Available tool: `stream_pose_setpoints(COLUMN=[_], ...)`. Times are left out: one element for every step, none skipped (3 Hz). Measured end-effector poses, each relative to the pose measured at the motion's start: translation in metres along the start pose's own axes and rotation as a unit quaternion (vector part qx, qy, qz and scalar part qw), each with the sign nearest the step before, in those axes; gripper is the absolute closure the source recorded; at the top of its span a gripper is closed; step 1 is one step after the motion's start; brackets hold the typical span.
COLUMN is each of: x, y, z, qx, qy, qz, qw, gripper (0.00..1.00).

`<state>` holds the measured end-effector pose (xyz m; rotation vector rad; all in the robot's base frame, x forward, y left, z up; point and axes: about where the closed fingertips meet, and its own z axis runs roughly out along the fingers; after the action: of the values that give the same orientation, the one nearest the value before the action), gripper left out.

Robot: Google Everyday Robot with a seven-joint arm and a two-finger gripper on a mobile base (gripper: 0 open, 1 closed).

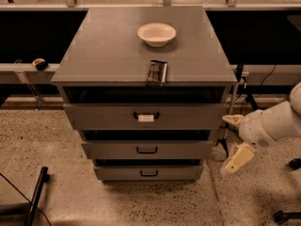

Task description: Open middle drawer

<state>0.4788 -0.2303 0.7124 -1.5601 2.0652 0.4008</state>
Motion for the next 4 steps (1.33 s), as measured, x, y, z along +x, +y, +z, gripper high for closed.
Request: stream_pose_setpoints(x=[-0.009,-0.008,-0.013,-0.03], y=[0.001,0.018,0.033,0.018], z=[-0.002,0.026,0.067,0.071], qx=[0.016,0.035,0.073,0.117], qy=[-0.014,-0.047,-0.09,-0.101], qz=[-0.006,-0.028,-0.075,-0.111], qw=[0.9998,0.9979,0.9903,0.9817], gripper=[0.0,0.0,0.0,0.0])
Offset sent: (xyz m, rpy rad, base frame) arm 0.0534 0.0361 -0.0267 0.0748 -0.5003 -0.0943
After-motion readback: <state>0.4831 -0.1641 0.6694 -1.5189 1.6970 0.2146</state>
